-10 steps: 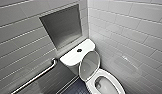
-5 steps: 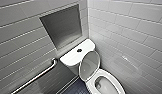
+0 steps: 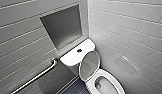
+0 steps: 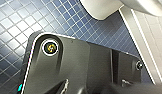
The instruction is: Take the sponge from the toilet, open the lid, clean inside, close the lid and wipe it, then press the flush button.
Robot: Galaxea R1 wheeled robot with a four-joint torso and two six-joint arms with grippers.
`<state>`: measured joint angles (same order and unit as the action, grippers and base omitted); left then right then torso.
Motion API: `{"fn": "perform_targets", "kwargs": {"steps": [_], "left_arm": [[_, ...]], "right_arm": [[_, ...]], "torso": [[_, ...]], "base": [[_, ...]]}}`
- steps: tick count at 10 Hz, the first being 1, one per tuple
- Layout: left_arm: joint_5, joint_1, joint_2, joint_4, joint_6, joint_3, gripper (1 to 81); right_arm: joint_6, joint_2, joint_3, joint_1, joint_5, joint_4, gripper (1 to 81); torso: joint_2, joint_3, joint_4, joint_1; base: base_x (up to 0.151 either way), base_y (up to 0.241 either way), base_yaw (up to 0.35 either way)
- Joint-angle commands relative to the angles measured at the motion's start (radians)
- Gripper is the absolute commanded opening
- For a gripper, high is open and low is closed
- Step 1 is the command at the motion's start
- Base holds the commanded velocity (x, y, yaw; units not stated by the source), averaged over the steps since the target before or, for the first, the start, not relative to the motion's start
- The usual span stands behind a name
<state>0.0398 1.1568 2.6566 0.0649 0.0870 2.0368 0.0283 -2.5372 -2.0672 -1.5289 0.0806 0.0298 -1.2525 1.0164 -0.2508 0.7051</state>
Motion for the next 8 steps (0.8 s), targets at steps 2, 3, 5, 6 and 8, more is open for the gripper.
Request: {"fn": "perform_targets", "kwargs": {"steps": [2, 3, 5, 6, 8], "left_arm": [[-0.057, -0.235, -0.113, -0.209, 0.014, -0.144, 81.1], [-0.057, -0.297, -0.107, -0.255, 0.013, -0.139, 81.1], [-0.044, -0.404, -0.092, -0.418, 0.014, -0.118, 81.1], [-0.046, -0.465, -0.075, -0.488, 0.026, -0.081, 81.1], [-0.047, -0.542, -0.036, -0.557, 0.058, -0.029, 81.1]], "right_arm": [[-0.005, 0.001, 0.012, -0.018, -0.068, -0.004, 1.0], [-0.005, -0.004, 0.016, -0.018, -0.068, -0.005, 1.0], [-0.013, -0.028, 0.003, -0.015, -0.084, -0.014, 1.0], [-0.011, -0.039, -0.010, -0.020, -0.082, -0.014, 1.0], [-0.013, -0.042, -0.010, -0.027, -0.072, -0.013, 1.0]], "torso": [[0.000, 0.000, 0.000, 0.000], [0.000, 0.000, 0.000, 0.000], [0.000, 0.000, 0.000, 0.000], [0.000, 0.000, 0.000, 0.000], [0.000, 0.000, 0.000, 0.000]], "base": [[0.000, 0.000, 0.000], [0.000, 0.000, 0.000], [0.000, 0.000, 0.000], [0.000, 0.000, 0.000], [0.000, 0.000, 0.000]]}}
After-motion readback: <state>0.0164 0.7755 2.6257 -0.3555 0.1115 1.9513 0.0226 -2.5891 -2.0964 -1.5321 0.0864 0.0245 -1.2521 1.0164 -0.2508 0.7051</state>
